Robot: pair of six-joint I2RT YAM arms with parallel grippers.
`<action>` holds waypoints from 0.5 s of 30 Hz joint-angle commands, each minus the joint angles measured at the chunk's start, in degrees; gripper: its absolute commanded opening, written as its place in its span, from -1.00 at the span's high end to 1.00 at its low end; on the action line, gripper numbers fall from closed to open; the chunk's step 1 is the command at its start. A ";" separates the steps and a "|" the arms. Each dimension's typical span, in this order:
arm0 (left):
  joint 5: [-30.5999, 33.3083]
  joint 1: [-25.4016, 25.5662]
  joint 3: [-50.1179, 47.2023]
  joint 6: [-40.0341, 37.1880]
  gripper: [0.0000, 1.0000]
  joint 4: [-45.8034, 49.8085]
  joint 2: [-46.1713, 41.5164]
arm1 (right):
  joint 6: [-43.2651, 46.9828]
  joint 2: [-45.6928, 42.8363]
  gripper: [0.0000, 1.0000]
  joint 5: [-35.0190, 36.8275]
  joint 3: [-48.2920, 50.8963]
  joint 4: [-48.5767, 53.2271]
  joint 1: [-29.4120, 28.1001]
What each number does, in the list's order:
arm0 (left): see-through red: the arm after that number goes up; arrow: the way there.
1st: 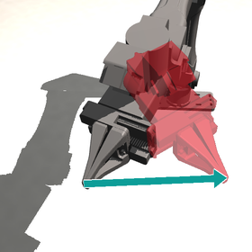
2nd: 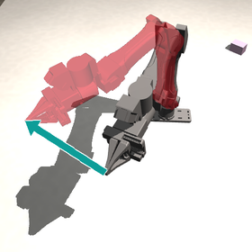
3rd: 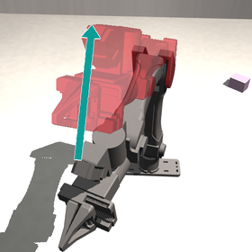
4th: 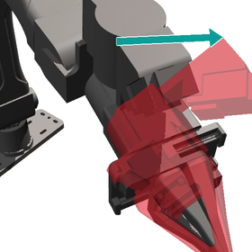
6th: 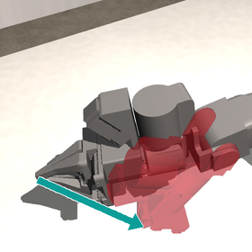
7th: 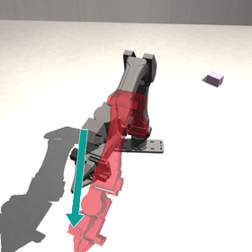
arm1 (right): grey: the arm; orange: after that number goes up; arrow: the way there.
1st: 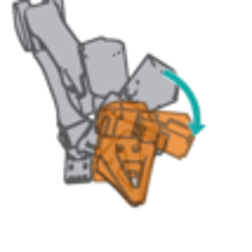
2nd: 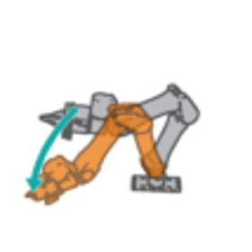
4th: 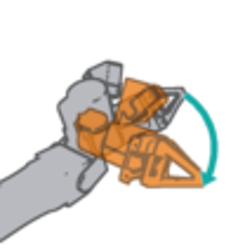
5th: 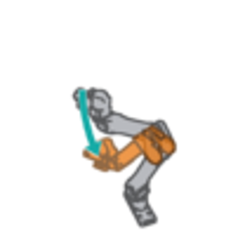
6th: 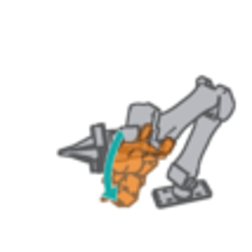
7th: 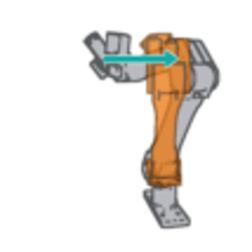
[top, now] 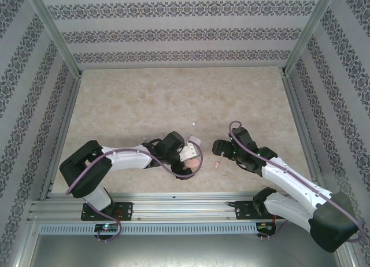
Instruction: Insert the wireless bluetooth earbuds into the charging case
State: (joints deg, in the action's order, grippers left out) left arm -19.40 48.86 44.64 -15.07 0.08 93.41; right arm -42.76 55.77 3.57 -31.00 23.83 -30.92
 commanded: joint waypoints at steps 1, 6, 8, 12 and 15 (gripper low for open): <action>0.94 1.30 2.06 -1.92 -0.86 0.23 2.17 | -2.07 -0.78 -0.86 0.00 0.99 1.13 -0.95; 1.62 1.57 2.86 -2.42 -0.73 0.24 4.78 | -3.35 -1.35 -0.86 0.03 1.60 0.81 -1.40; 1.62 1.58 3.49 -2.36 -0.64 1.16 5.66 | -3.72 -1.62 -0.86 -0.14 1.74 0.56 -1.44; -0.02 1.58 5.19 -1.98 -0.40 3.42 7.21 | -4.17 -1.63 -0.86 -0.72 1.64 0.13 -1.51; -0.83 1.58 5.98 -1.42 -0.22 4.49 7.84 | -4.65 -1.39 -0.86 -1.39 1.56 -0.31 -1.49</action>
State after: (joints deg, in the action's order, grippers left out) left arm -18.09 49.71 49.34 -16.32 1.19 99.94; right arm -46.17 54.87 3.33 -30.13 23.79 -31.77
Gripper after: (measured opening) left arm 0.622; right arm 0.932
